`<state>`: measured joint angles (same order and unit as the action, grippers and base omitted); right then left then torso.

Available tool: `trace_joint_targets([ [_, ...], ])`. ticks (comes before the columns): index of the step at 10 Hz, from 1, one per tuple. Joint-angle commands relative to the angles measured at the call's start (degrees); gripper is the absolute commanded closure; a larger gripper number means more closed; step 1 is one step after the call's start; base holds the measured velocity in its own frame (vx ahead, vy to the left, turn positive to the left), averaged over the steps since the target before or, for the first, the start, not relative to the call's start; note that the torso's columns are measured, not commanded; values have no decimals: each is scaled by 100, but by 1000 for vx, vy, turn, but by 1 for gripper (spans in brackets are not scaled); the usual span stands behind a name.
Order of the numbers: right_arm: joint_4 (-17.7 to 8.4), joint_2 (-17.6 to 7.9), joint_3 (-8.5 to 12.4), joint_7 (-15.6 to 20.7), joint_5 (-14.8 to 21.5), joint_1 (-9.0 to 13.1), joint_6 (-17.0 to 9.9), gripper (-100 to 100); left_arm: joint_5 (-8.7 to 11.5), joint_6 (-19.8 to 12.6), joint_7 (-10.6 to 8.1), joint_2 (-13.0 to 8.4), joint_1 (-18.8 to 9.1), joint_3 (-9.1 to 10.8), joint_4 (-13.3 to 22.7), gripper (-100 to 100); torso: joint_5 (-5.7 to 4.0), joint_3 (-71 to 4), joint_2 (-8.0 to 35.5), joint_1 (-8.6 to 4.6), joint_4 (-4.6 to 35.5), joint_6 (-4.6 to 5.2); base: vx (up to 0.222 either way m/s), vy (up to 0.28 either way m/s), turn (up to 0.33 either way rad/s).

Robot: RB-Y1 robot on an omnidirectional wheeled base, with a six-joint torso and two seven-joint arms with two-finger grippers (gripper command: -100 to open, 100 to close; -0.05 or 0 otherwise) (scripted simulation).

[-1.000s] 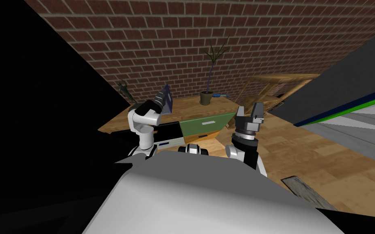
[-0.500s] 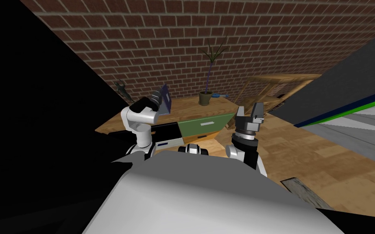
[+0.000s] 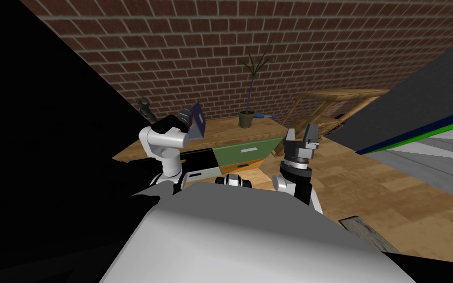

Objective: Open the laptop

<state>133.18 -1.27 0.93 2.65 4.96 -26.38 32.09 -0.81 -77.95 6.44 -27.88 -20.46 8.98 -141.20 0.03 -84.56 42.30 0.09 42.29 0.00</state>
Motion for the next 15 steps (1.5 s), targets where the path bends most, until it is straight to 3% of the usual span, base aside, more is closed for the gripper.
trace_joint_targets([
  [1, 0, -1, 0, 0, 0, -1, 0, 0, 22, -70, 5, -29, -53, 22, -25, -100, 1, -12, -21, 7, -5, 0, 55, 18, -9],
  [2, 0, 0, 0, 0, 0, -1, 0, 0, 25, -93, 7, -33, -61, 26, -29, 100, 1, -7, -9, -2, -4, 0, 9, 4, -1],
  [3, 0, 0, 0, 0, 0, 0, 0, 0, 46, 122, -207, 183, -45, 124, 65, 100, 0, 6, 8, -10, -2, -2, -8, 49, 24],
  [6, 0, -1, 1, 0, 0, 1, 0, 0, 78, 434, -526, 509, -10, 270, 212, 100, 38, 11, 8, 54, -14, -25, -54, 68, 27],
  [11, 0, -1, 1, 0, 0, 0, 0, 0, 133, 953, -1059, 1052, 48, 513, 457, 100, 18, -12, -22, 24, -18, -10, -41, 63, 41],
  [12, 0, -1, 1, 0, 0, 0, 0, 0, 118, 876, -978, 977, 3, 478, 420, 100, 10, -9, -18, 8, -15, -3, -16, 34, 15],
  [15, 0, -1, 1, 0, 0, 0, 0, 0, 236, 1411, -1291, 1357, 177, 624, 685, 100, -10, -5, -10, -33, -8, 15, -19, 46, 39],
])
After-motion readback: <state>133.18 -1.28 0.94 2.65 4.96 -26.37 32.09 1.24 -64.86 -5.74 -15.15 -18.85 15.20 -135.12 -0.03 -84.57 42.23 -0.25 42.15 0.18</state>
